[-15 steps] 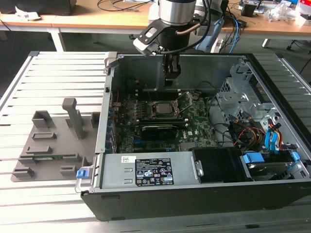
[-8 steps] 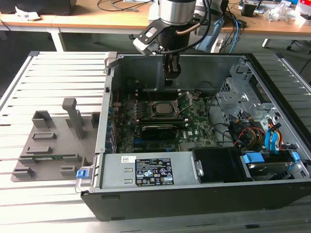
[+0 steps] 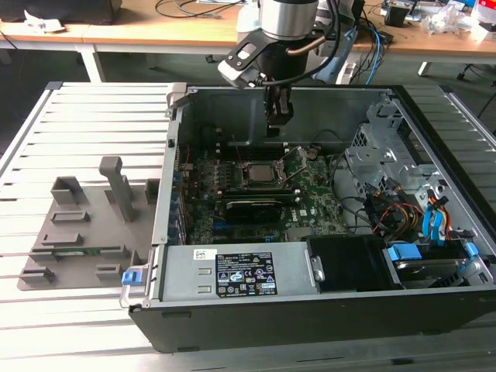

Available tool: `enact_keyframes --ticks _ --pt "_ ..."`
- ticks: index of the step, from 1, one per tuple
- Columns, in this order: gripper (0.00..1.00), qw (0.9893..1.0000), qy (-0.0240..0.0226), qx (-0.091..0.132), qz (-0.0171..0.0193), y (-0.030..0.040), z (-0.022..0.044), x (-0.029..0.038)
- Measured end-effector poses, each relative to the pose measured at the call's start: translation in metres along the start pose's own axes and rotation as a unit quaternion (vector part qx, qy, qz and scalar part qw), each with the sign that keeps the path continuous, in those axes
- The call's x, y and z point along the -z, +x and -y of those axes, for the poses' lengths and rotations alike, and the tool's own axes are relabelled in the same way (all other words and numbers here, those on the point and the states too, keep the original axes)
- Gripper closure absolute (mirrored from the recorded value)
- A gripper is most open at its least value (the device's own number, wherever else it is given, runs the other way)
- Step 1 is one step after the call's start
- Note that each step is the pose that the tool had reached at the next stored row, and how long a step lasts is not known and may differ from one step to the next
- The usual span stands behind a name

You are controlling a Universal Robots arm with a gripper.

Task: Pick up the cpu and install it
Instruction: 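Close the cpu cover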

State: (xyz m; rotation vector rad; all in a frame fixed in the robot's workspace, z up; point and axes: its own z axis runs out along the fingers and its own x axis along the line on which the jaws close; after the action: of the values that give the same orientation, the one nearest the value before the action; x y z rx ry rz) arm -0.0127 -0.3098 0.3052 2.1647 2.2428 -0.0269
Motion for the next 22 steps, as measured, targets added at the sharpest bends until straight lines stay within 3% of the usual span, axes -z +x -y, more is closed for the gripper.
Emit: enact_keyframes --ticks 4,7,10,15,18,22 --pt "0.89 1.0 0.0001 0.0 0.0001 -0.0006 -0.016 -0.0001" --pt "0.89 1.0 0.0001 0.0 0.0 -0.0013 -0.0377 -0.0003" --pt "0.89 1.0 0.0001 0.0 0.0 -0.0018 -0.0499 -0.0004" --pt "0.89 1.0 0.0002 0.0 0.0001 -0.0023 -0.0644 -0.0005" --pt "0.89 1.0 0.0004 0.0 0.0 -0.0027 -0.0787 -0.0009" --pt "0.89 1.0 0.0018 0.0 0.0 -0.0026 -0.0846 -0.0121"
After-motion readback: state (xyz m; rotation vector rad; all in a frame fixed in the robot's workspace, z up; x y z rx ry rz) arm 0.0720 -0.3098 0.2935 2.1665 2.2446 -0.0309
